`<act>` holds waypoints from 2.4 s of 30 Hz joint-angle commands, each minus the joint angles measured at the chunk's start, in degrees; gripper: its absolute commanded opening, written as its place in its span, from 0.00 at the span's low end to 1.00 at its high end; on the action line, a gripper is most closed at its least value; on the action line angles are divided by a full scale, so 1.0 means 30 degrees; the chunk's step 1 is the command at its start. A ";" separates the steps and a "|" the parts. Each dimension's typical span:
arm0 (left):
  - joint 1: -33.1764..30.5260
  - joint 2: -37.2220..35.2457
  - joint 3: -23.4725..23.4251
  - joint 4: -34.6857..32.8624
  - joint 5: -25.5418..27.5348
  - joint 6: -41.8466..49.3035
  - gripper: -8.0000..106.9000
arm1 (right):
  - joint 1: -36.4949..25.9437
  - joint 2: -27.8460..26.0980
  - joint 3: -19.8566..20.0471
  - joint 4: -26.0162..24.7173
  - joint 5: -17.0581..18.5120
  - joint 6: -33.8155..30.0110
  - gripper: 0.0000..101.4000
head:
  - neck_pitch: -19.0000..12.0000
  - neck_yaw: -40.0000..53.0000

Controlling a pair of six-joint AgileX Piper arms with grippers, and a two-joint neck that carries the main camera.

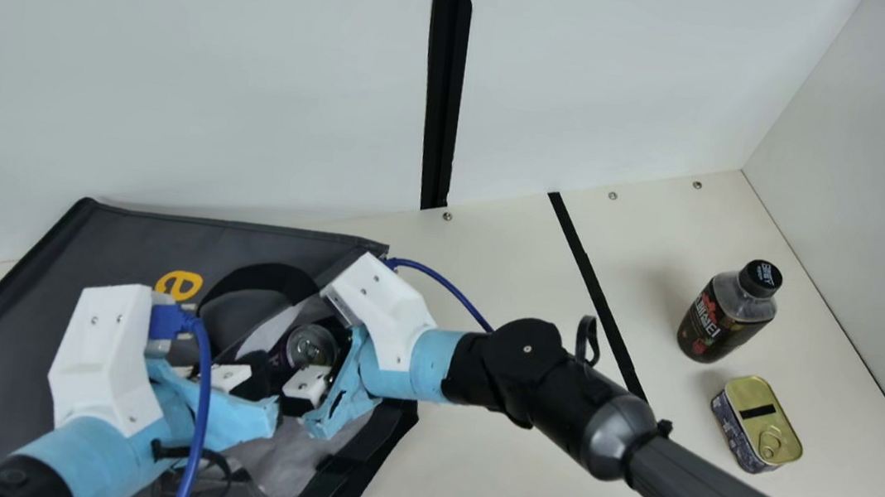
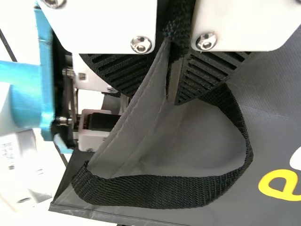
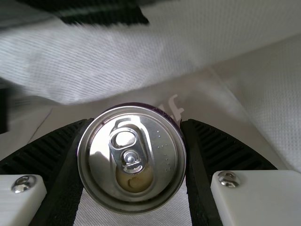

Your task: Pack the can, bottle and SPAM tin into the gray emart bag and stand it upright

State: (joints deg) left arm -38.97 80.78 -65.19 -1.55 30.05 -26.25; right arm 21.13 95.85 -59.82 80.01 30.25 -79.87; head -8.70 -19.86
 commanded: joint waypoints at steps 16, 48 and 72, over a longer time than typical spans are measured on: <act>0.0000 0.0000 0.0000 0.0000 0.0000 0.0000 0.00 | 0.0379 0.0540 -0.0285 -0.0584 -0.0362 0.0241 0.40 | -0.0433 -0.0046; 0.0000 0.0000 0.0000 0.0000 0.0000 0.0000 0.00 | -0.0536 -0.0639 0.0069 -0.2015 0.0677 0.0616 0.94 | -0.0433 -0.0046; 0.0000 0.0000 0.0000 0.0000 0.0000 0.0000 0.00 | -0.2545 -0.4073 0.1471 -0.4106 0.2629 0.1543 0.94 | -0.0433 -0.0046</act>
State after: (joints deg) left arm -38.97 80.78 -65.19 -1.55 30.05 -26.25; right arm 13.60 84.37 -55.62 67.85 38.20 -75.38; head -8.70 -19.86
